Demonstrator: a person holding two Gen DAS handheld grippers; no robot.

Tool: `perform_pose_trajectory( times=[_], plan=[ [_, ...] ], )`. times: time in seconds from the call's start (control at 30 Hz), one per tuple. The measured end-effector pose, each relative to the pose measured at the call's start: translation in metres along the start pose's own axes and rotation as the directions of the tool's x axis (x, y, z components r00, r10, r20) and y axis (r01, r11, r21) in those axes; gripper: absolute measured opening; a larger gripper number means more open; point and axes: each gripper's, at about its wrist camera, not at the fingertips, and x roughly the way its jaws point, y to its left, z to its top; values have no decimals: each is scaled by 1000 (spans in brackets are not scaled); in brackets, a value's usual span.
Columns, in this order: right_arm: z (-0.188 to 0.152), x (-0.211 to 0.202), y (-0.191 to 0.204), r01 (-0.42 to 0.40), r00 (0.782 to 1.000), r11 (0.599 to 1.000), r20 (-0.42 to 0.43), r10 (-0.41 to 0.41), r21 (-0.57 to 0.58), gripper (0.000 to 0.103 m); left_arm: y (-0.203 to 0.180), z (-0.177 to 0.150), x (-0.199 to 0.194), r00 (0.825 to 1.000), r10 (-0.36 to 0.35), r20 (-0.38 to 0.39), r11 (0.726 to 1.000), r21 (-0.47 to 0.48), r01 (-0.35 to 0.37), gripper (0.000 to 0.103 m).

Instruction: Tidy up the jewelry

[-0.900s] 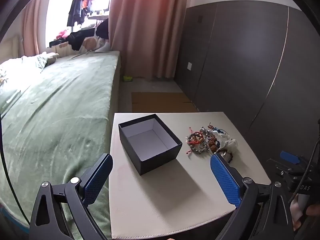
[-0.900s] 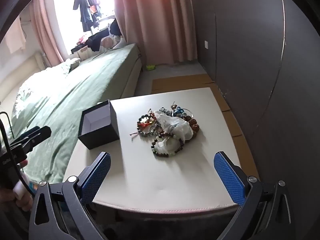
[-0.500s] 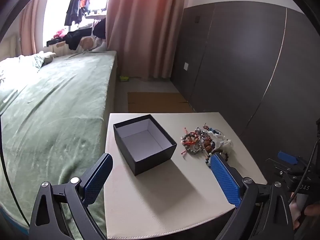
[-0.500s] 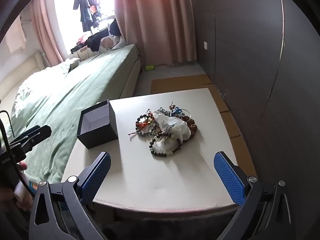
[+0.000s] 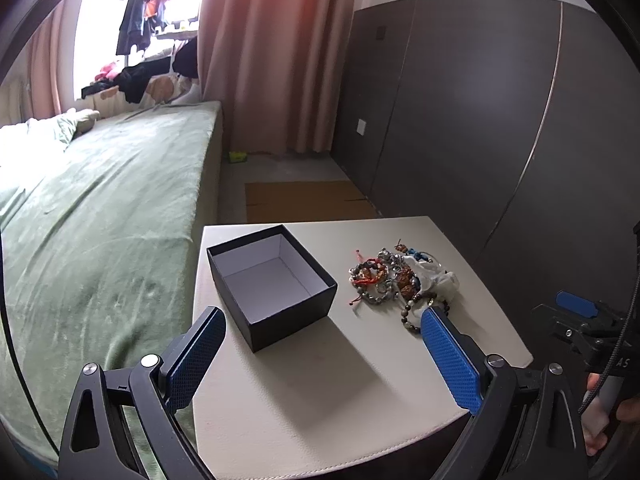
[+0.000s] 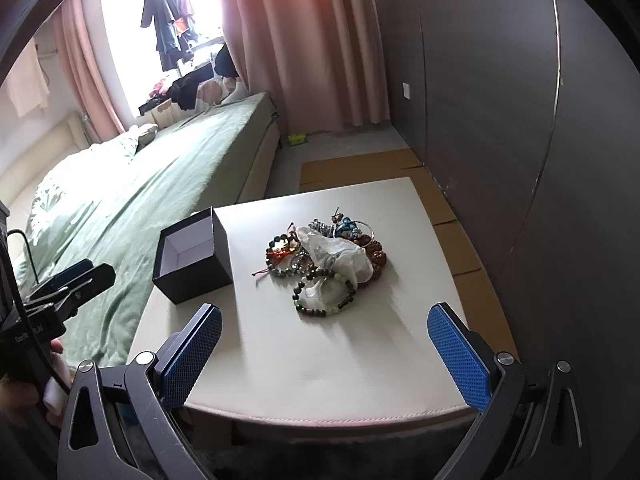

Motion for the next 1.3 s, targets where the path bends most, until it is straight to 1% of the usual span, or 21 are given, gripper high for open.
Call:
perform_pose_trajectory(
  times=[0.43, 1.3],
  plan=[
    [0, -1, 4, -9, 1000, 1000, 6, 9, -26, 103, 2, -2, 1, 1000, 5, 2, 1000, -1, -5, 98],
    [0, 0, 2, -45, 999, 999, 8, 45, -2, 103, 3, 1, -2, 1000, 3, 12, 1000, -4, -3, 98]
  ],
)
